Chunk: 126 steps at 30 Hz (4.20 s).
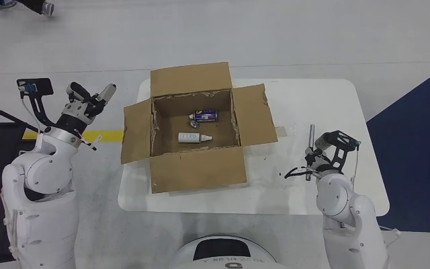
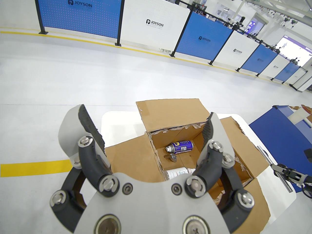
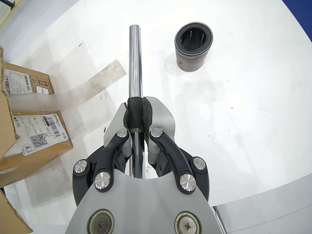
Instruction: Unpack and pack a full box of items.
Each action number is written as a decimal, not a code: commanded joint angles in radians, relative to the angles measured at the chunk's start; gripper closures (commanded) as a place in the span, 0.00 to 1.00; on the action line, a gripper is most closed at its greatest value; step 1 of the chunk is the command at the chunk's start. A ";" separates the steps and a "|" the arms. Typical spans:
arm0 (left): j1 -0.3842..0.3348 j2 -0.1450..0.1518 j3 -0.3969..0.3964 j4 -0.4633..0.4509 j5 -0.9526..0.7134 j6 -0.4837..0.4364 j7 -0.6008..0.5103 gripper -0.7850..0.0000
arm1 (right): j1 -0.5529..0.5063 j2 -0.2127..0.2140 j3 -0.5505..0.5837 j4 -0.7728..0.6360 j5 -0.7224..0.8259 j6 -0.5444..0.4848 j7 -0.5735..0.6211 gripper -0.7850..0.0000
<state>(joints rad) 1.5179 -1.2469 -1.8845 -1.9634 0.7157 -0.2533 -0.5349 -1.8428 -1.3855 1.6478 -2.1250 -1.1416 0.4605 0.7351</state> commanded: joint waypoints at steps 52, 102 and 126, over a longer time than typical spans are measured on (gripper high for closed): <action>0.000 0.000 0.000 0.000 0.000 0.000 0.000 0.00 | -0.035 0.001 0.067 -0.042 0.121 -0.063 0.034 0.00; 0.000 0.000 0.000 0.000 0.000 0.000 0.000 0.00 | 1.149 -0.172 -0.993 0.944 0.287 -0.605 0.255 0.19; 0.000 0.000 0.000 0.000 0.000 0.000 0.000 0.00 | 1.346 -0.423 -1.246 1.532 0.286 -0.624 0.237 0.03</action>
<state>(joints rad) 1.5179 -1.2469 -1.8845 -1.9634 0.7157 -0.2533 -0.5349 -0.5019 -1.8008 0.4028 -0.6148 -0.8595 -0.1574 0.9749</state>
